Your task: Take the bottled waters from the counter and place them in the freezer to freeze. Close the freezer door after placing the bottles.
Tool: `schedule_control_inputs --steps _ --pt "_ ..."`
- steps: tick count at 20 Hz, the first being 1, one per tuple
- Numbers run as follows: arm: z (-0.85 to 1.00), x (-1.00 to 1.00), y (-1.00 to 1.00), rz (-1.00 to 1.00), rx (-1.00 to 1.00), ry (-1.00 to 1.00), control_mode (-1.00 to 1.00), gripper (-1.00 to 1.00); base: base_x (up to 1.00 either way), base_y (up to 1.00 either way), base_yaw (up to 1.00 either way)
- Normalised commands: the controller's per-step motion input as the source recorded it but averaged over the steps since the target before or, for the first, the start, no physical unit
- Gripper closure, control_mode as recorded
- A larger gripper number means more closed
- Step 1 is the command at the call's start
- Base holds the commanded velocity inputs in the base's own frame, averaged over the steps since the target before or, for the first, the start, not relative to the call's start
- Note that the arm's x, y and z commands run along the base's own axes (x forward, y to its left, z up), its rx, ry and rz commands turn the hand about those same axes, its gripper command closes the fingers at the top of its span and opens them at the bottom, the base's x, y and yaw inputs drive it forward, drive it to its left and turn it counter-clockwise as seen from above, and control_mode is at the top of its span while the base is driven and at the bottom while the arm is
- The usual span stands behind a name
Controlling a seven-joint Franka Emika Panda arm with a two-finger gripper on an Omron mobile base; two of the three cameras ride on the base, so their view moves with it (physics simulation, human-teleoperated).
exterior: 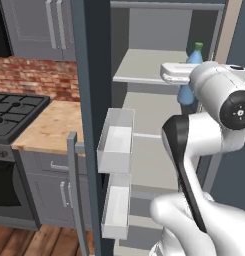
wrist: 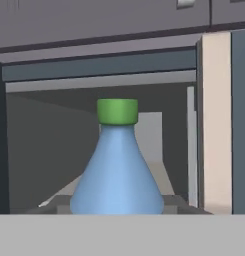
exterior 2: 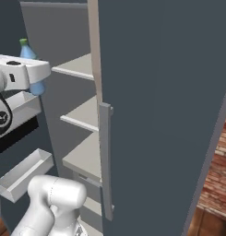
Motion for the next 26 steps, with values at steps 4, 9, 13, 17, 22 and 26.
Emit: schedule_control_inputs --steps 4,9,13,17,22,26 --pt "0.04 0.47 0.0 -0.05 0.0 0.07 -1.0 1.0 0.0 0.0 0.0" --pt "0.0 0.39 0.0 -0.09 -0.01 0.03 -1.0 1.0 0.0 0.0 0.0" --pt "0.0 0.25 0.0 -0.05 0.0 0.0 -1.0 1.0 0.0 0.0 0.0" --pt "0.06 0.23 0.0 -0.03 0.0 0.0 -1.0 1.0 0.0 0.0 0.0" --pt "0.0 0.34 -0.03 -0.02 0.0 0.0 -1.0 1.0 0.0 0.0 0.0" --pt "0.0 0.34 -0.08 -0.01 0.0 0.0 -1.0 1.0 0.0 0.0 0.0"
